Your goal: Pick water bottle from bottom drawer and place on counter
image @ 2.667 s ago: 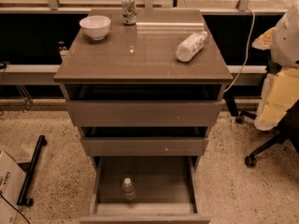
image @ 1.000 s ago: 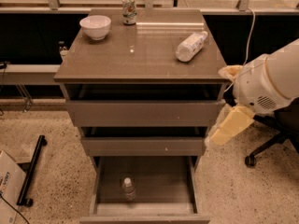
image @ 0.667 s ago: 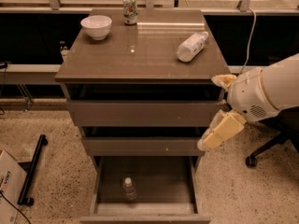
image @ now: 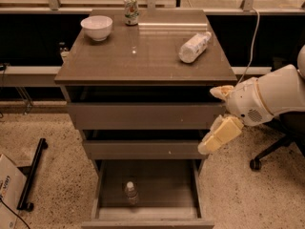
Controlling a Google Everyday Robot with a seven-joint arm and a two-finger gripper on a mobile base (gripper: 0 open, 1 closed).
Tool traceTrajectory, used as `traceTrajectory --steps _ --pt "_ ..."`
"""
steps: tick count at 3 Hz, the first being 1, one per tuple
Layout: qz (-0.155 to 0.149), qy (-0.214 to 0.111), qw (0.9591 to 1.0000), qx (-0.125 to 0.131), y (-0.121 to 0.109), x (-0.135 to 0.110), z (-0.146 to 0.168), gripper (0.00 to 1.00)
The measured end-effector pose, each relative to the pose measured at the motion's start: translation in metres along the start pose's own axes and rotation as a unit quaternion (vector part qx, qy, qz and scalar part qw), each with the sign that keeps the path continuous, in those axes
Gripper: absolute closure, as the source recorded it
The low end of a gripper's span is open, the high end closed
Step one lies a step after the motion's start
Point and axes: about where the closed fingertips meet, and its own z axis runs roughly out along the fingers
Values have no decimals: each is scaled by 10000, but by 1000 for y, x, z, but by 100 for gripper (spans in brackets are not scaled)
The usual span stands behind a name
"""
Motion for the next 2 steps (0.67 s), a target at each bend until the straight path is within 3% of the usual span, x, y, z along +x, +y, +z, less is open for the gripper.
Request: traceTrajectory --steps 1,2 --pt "52 142 9998 -110 7 6 16 0" --pt "210 66 9992 -339 13 22 43 0"
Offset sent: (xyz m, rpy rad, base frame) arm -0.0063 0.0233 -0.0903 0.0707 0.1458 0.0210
